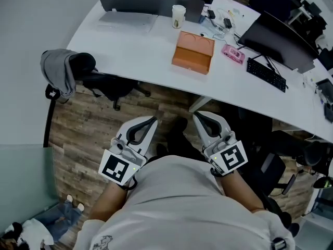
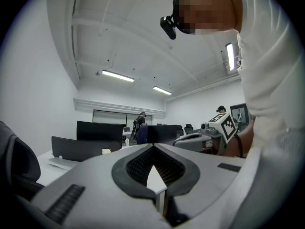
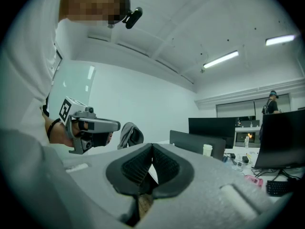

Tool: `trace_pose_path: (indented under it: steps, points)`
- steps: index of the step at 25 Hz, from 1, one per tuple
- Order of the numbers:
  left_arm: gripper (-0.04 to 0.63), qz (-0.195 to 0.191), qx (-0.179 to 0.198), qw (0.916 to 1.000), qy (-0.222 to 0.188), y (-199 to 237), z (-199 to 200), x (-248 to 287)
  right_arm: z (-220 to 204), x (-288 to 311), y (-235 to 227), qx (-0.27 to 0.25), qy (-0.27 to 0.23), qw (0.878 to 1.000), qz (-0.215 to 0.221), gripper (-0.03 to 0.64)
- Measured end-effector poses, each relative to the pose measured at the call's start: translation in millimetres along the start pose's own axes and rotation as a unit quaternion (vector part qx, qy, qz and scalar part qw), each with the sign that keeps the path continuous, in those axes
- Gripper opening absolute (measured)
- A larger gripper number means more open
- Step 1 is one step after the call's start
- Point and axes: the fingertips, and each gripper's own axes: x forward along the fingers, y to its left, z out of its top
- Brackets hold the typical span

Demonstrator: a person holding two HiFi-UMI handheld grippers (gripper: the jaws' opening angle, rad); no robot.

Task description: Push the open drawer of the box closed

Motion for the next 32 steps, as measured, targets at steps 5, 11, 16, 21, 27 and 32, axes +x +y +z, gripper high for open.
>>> trace_pose_path:
  steps: [5,11,16,21,27,32]
  points:
    - [-0.002,-0.002,0.006,1.0,0.005,17.8,-1.5,19.6,-5.9,16.6,-19.9,0.006,-0.003,1.0,-0.004,0.003]
    - [-0.002,-0.007,-0.005,0.9999,0.01,39.4,-8.6,52.7,-13.8,40.2,-52.9,0.014,0.003,1.0,-0.005,0.003]
    - [-0.002,-0.011,-0.012,0.9996,0.025,65.9,-16.0,88.6,-22.6,67.4,-86.7,0.025,0.02,0.999,-0.002,0.003]
    - [-0.002,-0.018,-0.021,0.9991,0.033,94.6,-26.0,134.1,-33.9,99.4,-128.2,0.03,0.029,0.999,0.001,0.002]
    - [-0.002,-0.033,-0.024,0.9978,0.052,123.1,-37.7,189.8,-47.2,126.7,-179.0,0.046,0.039,0.998,-0.006,0.002]
    - [-0.002,-0.043,-0.029,0.9966,0.065,134.2,-45.3,234.0,-49.9,133.7,-221.8,0.055,0.037,0.998,-0.018,0.003]
